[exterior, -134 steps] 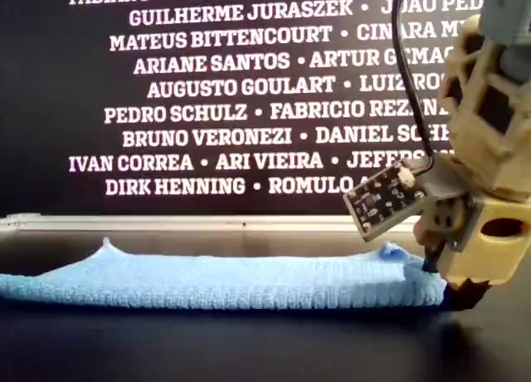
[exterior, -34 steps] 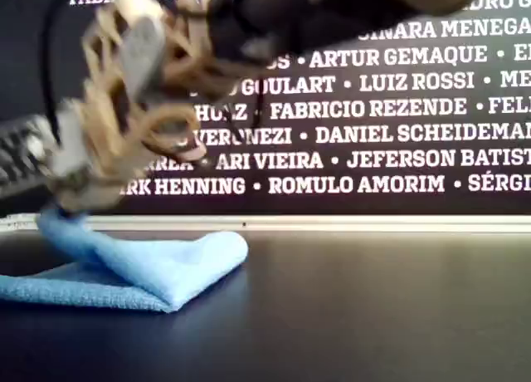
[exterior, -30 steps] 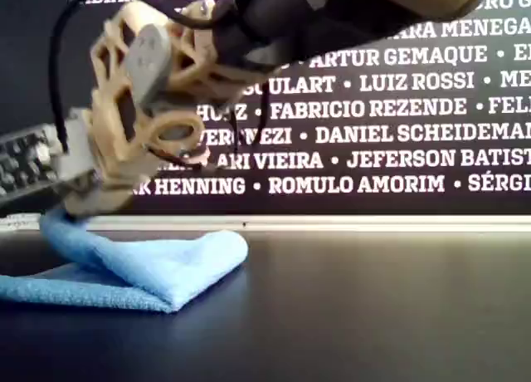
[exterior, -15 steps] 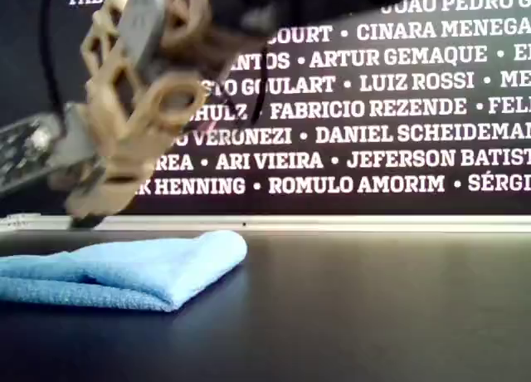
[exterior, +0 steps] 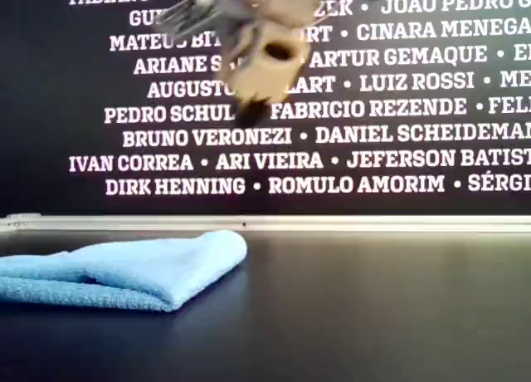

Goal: Fold a cloth

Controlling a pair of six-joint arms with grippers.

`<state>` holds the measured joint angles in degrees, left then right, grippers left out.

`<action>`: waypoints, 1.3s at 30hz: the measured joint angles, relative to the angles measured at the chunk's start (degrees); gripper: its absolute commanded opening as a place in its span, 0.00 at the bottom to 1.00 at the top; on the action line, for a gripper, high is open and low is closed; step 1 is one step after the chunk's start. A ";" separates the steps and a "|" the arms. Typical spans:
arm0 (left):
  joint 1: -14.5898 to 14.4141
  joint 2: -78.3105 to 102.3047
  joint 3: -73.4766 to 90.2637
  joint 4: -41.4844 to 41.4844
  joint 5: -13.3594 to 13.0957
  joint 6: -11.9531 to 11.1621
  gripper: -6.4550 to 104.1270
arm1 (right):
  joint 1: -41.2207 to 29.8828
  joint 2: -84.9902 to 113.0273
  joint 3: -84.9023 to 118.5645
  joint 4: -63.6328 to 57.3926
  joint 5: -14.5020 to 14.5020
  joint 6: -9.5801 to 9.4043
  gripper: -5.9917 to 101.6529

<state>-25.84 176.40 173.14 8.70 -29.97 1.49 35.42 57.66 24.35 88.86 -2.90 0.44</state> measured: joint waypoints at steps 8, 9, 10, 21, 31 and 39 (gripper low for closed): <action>0.00 0.00 0.00 0.00 0.00 0.00 0.76 | -3.60 17.14 10.02 1.58 -0.09 0.09 0.06; 0.00 0.00 0.00 0.00 0.00 0.00 0.76 | -3.60 20.57 13.18 1.58 -0.70 -0.35 0.06; 0.00 0.00 0.00 0.00 0.00 0.00 0.76 | -3.69 24.70 16.79 1.58 0.44 -0.09 0.06; 0.00 0.00 0.00 0.00 0.00 0.00 0.76 | -15.91 73.56 58.01 -5.62 0.79 -1.05 0.06; 0.00 0.00 0.00 0.00 0.00 0.00 0.76 | -33.57 112.50 92.99 -27.60 0.88 -0.79 0.06; 0.00 0.00 0.00 0.00 -7.21 0.00 0.76 | -33.66 118.83 112.32 -33.75 0.18 -0.18 0.06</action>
<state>-25.84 176.40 173.14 8.70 -37.18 1.49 1.76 176.48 136.67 55.11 -2.72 0.26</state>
